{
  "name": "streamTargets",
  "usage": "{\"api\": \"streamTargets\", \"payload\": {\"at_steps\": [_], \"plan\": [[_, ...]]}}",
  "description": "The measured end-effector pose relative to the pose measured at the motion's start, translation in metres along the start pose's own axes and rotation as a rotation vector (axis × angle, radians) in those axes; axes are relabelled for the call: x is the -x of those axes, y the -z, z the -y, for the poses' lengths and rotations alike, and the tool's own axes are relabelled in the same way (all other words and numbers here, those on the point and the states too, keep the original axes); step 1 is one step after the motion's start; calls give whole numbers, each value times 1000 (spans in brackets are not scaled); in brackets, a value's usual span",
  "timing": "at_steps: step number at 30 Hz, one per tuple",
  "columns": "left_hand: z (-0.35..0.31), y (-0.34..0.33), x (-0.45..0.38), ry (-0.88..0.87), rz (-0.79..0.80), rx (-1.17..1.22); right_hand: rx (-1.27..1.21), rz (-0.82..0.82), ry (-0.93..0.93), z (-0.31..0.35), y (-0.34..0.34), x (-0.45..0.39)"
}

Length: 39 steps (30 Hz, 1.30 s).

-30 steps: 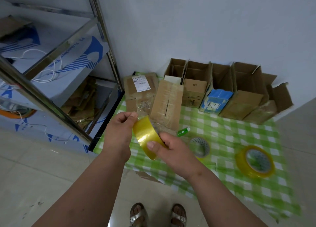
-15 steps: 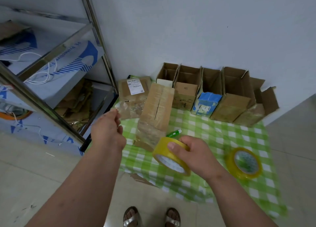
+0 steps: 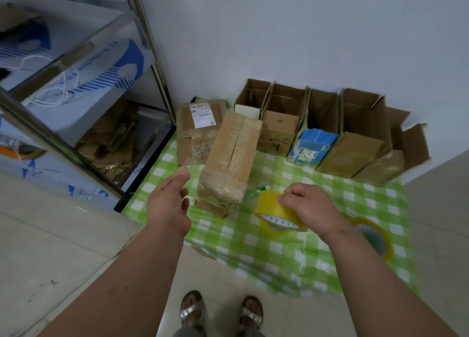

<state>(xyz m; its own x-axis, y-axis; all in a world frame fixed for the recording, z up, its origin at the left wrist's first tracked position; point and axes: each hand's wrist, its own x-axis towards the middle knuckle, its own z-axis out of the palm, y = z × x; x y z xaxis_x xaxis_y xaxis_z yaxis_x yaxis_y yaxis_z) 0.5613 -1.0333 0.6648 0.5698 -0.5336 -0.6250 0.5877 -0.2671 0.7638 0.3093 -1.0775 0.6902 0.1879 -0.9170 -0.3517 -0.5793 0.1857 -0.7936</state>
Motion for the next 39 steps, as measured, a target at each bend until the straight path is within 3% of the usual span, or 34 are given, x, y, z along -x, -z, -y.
{"api": "streamTargets", "payload": {"at_steps": [23, 39], "plan": [[27, 1, -16, 36, -148, 14, 266, 68, -42, -20, -16, -47], [25, -1, -29, -77, -195, -582, 641, 130, -52, -7, -46, -66]]}}
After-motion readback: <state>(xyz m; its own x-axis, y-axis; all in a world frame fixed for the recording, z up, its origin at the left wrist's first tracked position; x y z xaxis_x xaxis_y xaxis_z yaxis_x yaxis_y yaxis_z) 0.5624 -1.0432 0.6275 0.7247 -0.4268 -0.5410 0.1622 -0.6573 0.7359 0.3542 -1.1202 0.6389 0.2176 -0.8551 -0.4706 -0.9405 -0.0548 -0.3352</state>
